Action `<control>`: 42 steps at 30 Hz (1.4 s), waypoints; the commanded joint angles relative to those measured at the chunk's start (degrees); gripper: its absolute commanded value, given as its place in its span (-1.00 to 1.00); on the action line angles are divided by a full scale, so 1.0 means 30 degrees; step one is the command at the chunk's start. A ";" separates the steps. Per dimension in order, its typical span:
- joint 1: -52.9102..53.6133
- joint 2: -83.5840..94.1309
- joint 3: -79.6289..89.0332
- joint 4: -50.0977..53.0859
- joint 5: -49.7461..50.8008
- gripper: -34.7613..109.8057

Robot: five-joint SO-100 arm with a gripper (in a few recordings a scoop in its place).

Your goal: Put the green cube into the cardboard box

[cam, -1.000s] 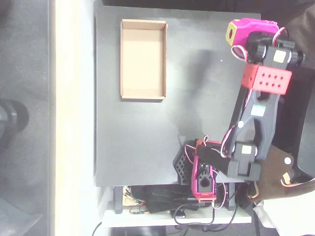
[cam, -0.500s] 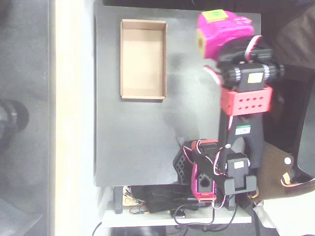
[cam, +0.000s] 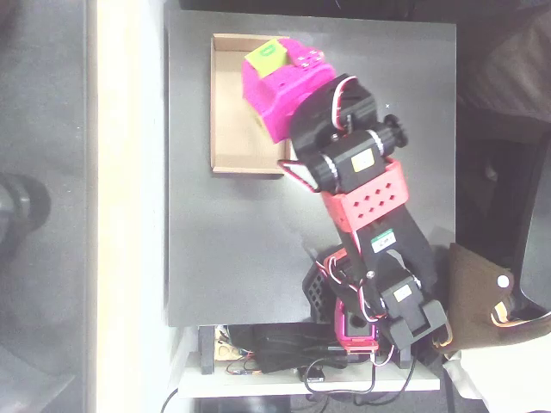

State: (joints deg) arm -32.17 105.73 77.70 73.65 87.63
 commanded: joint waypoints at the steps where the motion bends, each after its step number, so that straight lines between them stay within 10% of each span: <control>1: -0.1025 -0.0527 -0.0498 -0.0029 0.0205 -0.47; 42: -0.1055 -1.2451 -0.0791 0.0000 0.0205 -0.47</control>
State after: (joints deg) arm -34.54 67.24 77.26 73.56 87.54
